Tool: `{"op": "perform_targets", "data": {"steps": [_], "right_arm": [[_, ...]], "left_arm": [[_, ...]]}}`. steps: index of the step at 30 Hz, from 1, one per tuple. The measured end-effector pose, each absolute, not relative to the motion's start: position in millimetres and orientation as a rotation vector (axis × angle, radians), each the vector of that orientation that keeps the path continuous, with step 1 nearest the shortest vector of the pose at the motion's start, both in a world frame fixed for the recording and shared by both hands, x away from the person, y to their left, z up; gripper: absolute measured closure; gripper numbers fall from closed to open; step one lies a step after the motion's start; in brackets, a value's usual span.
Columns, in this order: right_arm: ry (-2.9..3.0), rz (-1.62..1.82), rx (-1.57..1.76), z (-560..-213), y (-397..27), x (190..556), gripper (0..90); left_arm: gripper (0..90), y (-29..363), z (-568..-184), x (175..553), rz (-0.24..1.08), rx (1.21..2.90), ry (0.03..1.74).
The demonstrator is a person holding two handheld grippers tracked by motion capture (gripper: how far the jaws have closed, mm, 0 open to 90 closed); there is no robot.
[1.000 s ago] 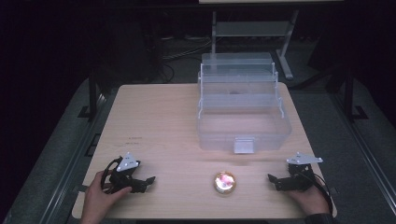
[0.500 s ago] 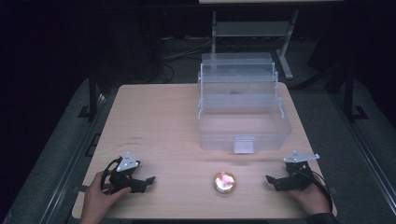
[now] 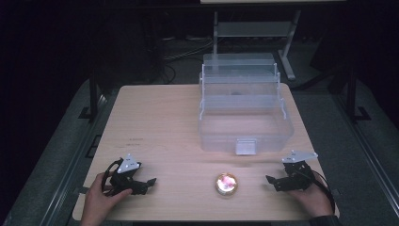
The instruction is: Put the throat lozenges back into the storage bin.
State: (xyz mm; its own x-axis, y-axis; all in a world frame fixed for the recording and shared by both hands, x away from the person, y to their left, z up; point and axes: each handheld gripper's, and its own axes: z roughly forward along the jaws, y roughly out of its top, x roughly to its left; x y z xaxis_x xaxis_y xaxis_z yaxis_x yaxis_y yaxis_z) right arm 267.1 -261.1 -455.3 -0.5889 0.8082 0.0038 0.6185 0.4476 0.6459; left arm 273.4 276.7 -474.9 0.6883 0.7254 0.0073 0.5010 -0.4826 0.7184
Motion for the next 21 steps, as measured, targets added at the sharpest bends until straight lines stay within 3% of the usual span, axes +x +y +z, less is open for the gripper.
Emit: {"op": "perform_targets", "data": {"steps": [21], "right_arm": [[2.465,0.876,1.118,-434,-245,269,10.7]], "left_arm": [[10.8,277,-475,273,0.405,2.184,0.937]]}}
